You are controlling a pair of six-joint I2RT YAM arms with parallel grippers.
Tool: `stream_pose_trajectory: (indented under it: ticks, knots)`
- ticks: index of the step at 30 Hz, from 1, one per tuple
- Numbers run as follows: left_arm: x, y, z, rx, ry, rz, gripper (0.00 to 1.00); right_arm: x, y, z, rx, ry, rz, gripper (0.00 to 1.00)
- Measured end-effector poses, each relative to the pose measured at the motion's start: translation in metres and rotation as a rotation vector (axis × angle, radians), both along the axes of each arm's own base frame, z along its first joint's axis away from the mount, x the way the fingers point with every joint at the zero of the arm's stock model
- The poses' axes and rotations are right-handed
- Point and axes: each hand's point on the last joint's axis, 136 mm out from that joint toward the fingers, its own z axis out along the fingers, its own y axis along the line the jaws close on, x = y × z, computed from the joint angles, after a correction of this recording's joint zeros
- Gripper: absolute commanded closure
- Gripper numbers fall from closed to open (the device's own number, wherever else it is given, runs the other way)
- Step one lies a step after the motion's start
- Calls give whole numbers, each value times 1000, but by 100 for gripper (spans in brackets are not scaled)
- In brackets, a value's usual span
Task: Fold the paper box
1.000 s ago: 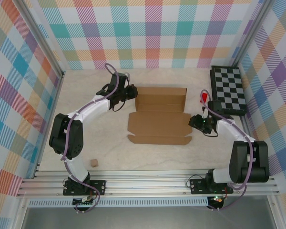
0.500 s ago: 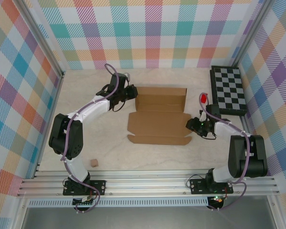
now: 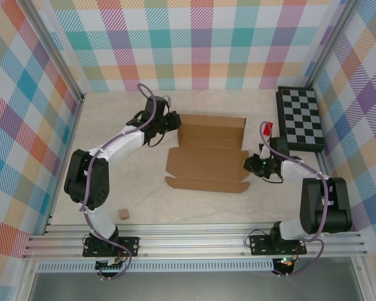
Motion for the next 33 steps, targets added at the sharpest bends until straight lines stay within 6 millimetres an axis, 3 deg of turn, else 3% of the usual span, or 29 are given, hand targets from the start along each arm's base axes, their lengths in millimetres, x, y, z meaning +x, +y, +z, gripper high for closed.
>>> stream_pose_trajectory:
  ticks: [2, 7, 11, 17, 21, 24, 27, 30, 33]
  knots:
    - [0, 0, 0, -1, 1, 1, 87, -1, 2, 0, 0, 0, 6, 79]
    - [0, -1, -1, -5, -1, 1, 87, -1, 7, -1, -3, -6, 29, 100]
    - [0, -1, 0, -7, -1, 3, 83, -1, 8, -1, -4, -4, 26, 100]
    - [-5, 9, -2, 39, 54, 17, 48, -3, 6, 8, 2, -19, -22, 100]
    - [-17, 31, 2, 76, 109, 72, 37, -8, 2, 18, 21, -37, -92, 100]
    - [-37, 52, 21, 69, 103, 117, 37, -8, -2, 29, 51, -66, -177, 100]
    - [-76, 71, 32, 35, 87, 150, 30, -11, -7, 32, 98, -77, -288, 100]
    - [-111, 80, 24, -4, 108, 173, 28, -14, -12, 32, 139, -60, -386, 100]
    - [-132, 69, -1, -62, 159, 180, 28, -12, -14, 36, 166, -52, -447, 100]
